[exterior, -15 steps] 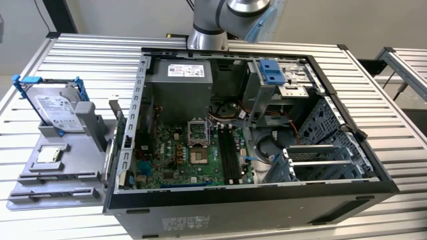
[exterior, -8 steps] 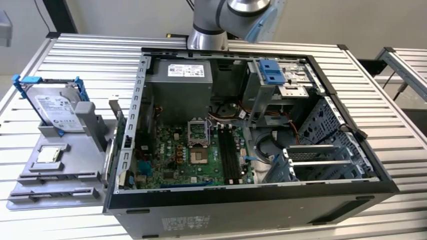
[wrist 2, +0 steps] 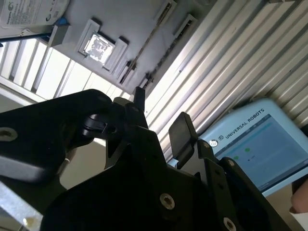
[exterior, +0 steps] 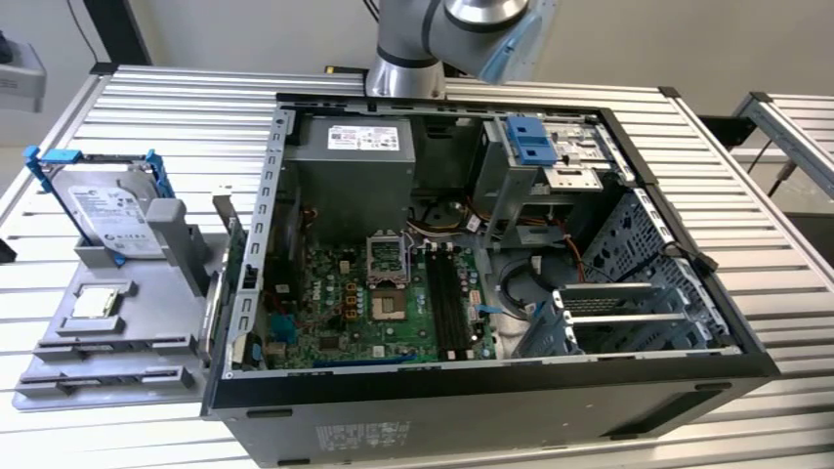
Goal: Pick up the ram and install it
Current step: 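Pick up the ram and move it above insertion slot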
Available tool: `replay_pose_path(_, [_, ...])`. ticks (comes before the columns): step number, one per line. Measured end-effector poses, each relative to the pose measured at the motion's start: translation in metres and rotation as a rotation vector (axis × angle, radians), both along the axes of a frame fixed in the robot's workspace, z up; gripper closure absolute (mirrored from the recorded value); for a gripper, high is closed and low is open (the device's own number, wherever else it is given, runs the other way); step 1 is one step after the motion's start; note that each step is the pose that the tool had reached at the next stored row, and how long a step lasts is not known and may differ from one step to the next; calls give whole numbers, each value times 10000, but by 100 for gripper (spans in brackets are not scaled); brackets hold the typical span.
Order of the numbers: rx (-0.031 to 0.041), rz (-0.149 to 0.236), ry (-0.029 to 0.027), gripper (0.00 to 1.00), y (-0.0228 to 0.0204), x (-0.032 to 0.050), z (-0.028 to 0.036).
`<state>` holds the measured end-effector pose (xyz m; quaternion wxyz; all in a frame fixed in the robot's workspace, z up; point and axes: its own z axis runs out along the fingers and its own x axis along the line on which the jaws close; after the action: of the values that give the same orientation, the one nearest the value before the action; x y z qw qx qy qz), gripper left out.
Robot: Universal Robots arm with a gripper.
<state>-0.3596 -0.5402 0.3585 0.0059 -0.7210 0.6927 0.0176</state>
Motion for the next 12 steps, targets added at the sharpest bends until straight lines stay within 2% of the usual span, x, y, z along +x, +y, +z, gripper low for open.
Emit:
replay_pose_path(5, [2,0,-3,0,0,0,-22])
replay_pose_path(12, [-6,-5,-1,0,4,-1,-140])
